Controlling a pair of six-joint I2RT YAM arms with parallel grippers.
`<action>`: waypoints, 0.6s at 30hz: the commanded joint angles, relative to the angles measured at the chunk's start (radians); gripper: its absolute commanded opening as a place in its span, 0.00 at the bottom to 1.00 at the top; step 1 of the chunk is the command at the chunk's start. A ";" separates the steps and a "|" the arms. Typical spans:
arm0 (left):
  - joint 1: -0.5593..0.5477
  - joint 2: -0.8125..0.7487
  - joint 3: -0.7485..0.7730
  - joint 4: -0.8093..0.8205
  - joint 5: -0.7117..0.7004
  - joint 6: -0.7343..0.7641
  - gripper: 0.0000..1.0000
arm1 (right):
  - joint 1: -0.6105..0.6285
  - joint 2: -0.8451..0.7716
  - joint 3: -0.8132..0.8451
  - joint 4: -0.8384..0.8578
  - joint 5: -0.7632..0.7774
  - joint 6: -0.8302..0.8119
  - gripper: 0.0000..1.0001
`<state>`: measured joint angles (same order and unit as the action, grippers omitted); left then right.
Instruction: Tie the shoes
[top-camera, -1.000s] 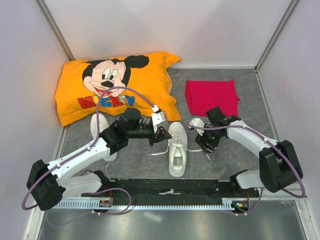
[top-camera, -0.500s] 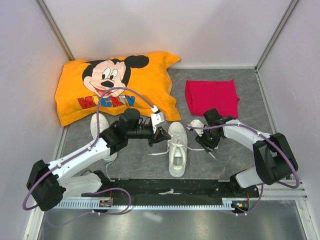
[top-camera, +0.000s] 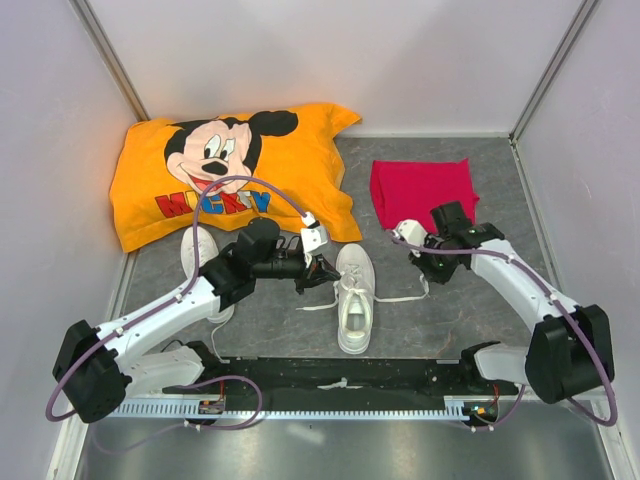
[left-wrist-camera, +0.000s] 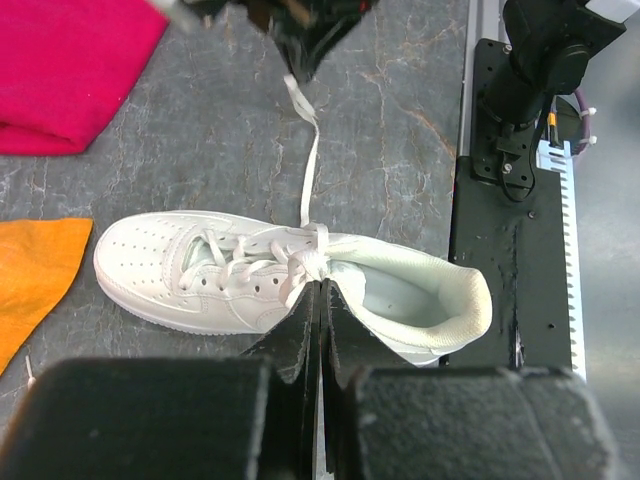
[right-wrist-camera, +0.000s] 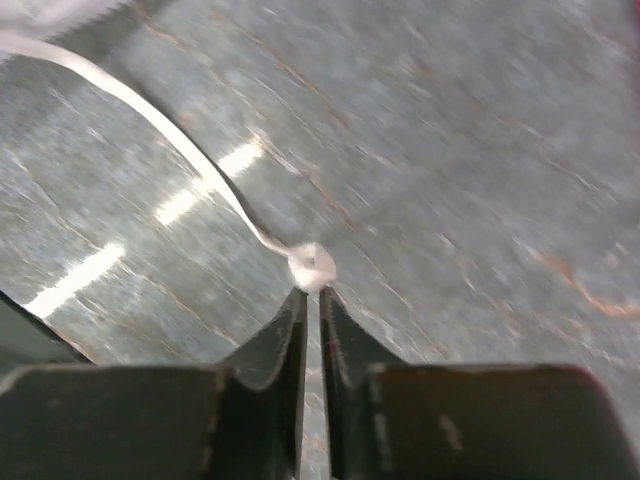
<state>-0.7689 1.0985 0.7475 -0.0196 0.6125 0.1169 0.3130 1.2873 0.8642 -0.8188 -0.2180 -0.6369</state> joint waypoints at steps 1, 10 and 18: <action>0.006 -0.020 -0.004 0.040 0.021 -0.005 0.02 | -0.098 -0.042 0.024 -0.109 -0.006 -0.096 0.12; 0.010 -0.009 0.003 0.043 0.033 0.000 0.02 | -0.193 -0.025 -0.017 -0.129 0.048 -0.268 0.29; 0.011 -0.005 0.006 0.043 0.038 -0.016 0.02 | -0.105 -0.071 -0.020 -0.073 -0.238 -0.291 0.65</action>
<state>-0.7631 1.0985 0.7460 -0.0193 0.6308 0.1169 0.1440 1.2438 0.8547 -0.9531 -0.3172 -0.8925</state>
